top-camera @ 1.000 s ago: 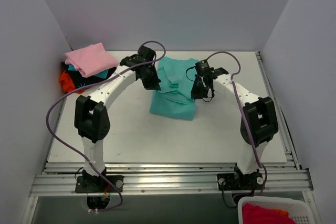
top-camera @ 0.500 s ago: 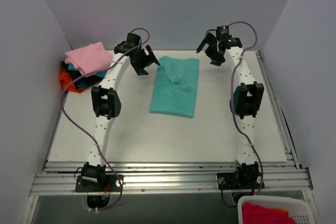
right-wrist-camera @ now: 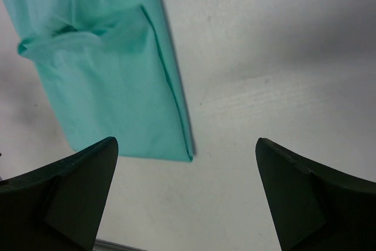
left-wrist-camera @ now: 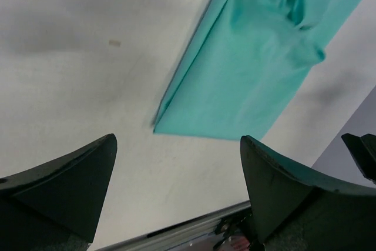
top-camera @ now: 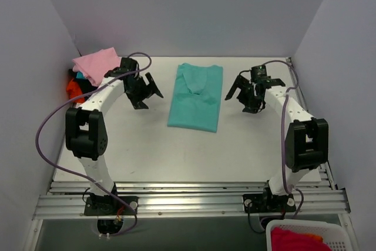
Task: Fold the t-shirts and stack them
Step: Fold the tshirt
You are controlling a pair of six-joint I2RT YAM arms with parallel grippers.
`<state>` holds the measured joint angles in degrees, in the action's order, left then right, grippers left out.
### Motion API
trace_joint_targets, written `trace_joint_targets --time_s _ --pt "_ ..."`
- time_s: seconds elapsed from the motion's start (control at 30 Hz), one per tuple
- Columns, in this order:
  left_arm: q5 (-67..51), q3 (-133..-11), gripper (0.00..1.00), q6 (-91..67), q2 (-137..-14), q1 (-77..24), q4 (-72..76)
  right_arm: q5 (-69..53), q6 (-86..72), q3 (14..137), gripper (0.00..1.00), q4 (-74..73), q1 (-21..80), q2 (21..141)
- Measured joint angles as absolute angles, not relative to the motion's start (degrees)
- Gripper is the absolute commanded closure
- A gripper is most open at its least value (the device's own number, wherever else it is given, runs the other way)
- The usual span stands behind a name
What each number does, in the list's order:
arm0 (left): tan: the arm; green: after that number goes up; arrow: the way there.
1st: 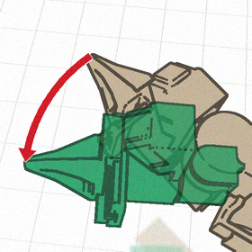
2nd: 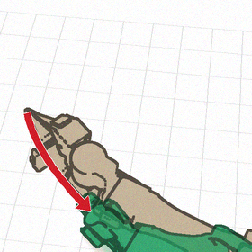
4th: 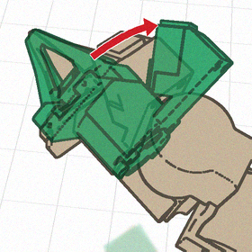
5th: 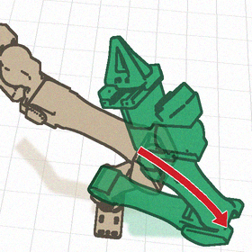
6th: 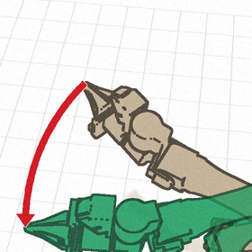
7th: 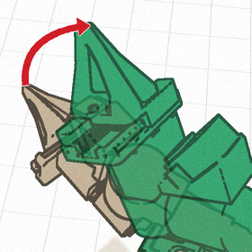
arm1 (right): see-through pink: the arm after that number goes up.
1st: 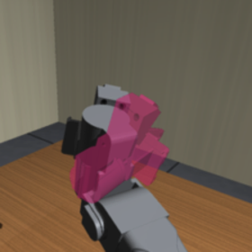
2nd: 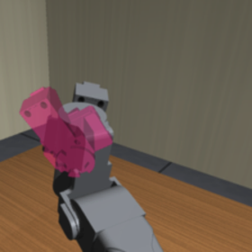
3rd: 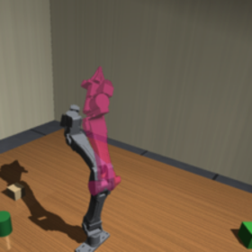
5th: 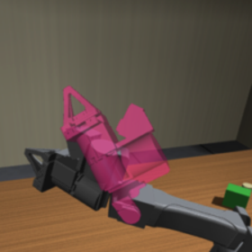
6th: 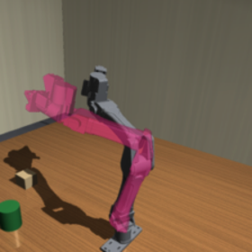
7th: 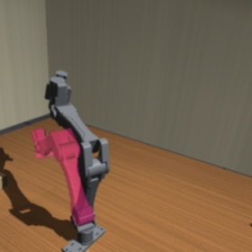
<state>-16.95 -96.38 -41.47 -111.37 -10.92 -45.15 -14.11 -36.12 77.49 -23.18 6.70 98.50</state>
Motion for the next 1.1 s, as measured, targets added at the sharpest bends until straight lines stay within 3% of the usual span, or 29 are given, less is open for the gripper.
trace_joint_targets --time_s 0.13,0.27,0.9,1.03,1.1 --pt "-18.2 -75.3 0.05 -42.7 -104.3 -13.1 -39.4 -15.7 -37.7 62.4 0.02 -19.6 9.0 90.5" --pt "-18.5 -64.6 0.05 -44.6 -102.6 -16.0 -35.3 -16.3 -40.5 54.1 0.04 -14.6 12.1 87.8" --pt "-16.9 -70.3 0.0 -50.9 -107.0 -21.1 -24.8 -15.0 -46.5 51.7 0.12 -0.9 20.1 95.7" --pt "-16.7 -70.3 0.0 -51.5 -107.7 -21.9 -24.0 -14.9 -47.3 51.3 0.29 1.1 21.0 96.2" --pt "-16.7 -70.2 0.0 -51.9 -107.7 -22.0 -23.7 -14.9 -47.5 51.3 0.44 1.8 21.5 96.8"
